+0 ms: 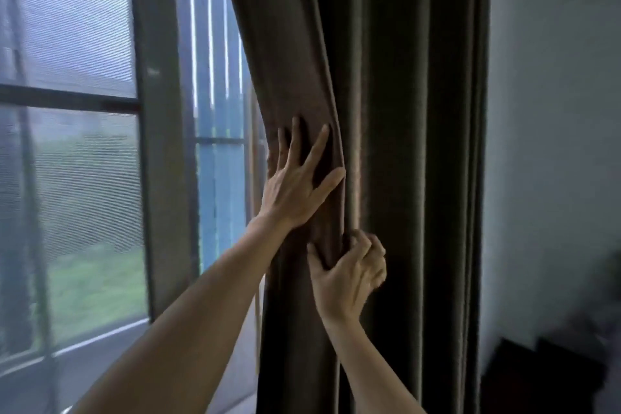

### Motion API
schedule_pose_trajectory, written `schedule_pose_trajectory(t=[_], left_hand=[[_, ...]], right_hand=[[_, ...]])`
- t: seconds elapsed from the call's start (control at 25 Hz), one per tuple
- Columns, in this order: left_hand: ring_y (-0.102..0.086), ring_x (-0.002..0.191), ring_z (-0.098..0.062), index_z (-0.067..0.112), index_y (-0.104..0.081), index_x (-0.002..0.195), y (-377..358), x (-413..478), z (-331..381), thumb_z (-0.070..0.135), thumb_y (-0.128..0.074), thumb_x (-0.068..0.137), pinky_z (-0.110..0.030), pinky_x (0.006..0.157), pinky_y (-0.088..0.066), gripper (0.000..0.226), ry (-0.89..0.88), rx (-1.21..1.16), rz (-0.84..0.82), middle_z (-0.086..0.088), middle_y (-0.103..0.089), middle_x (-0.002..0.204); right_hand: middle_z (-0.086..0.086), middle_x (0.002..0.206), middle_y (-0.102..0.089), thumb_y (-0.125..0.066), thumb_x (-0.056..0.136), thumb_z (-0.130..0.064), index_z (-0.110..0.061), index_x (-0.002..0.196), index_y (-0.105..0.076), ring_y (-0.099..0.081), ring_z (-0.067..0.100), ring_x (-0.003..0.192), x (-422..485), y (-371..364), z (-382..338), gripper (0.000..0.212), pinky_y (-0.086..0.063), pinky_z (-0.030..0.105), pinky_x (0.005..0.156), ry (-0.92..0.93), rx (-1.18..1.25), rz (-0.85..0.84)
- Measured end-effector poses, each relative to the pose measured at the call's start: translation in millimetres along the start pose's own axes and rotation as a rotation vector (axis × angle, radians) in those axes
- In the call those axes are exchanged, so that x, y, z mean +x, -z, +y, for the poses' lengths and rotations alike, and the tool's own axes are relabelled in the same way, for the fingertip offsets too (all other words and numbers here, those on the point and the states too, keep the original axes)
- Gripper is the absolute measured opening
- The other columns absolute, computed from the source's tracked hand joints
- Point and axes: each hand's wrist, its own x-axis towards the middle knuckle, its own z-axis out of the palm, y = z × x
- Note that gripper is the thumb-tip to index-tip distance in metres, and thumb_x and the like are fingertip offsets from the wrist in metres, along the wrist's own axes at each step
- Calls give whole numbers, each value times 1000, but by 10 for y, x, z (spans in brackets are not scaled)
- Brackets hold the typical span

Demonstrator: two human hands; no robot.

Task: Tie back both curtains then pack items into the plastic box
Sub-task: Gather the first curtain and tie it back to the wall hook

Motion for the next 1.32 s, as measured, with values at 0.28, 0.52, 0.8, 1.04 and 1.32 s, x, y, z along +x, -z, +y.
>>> schedule_pose_trajectory(t=[0.28, 0.52, 0.8, 1.04, 1.32], left_hand=[[17, 143, -32, 47, 16, 142, -999, 950, 248, 68, -25, 87, -52, 117, -3, 71, -82, -102, -11, -6, 21, 156], [16, 143, -32, 43, 11, 145, -1970, 1593, 739, 66, -24, 88, -51, 116, -1, 70, -148, -192, -20, -8, 21, 156], [19, 143, -32, 43, 11, 144, -3341, 2398, 1456, 62, -23, 92, -51, 115, 2, 65, -181, -310, -39, -7, 24, 155], [26, 140, -30, 45, 17, 141, -4165, 2881, 1782, 69, -26, 86, -48, 113, 8, 74, -188, -314, -98, -7, 30, 153], [24, 140, -34, 38, 21, 143, -4871, 3265, 1905, 75, -33, 80, -53, 114, 2, 90, -189, -224, -92, -12, 30, 153]], right_hand=[[-1, 124, -59, -72, 73, -53, -21, 128, -25, -63, 18, 106, 862, -211, 697, 79, -54, 31, 79, -90, 64, -84], [8, 130, -42, -74, 64, -61, -13, 135, -27, -53, 26, 116, 1684, -366, 1488, 97, -56, 39, 79, -109, -98, 127], [11, 157, -11, -70, 54, -72, -16, 148, -7, -20, 29, 142, 2863, -450, 2688, 126, -18, 46, 114, -127, -214, 115], [5, 159, 4, -76, 54, -66, -21, 148, 11, -2, 22, 147, 3657, -687, 3413, 136, -6, 49, 118, -130, -117, -10], [1, 159, 11, -75, 57, -65, -29, 147, 14, 7, 21, 147, 4219, -1007, 3932, 132, -1, 55, 117, -125, -86, -46]])
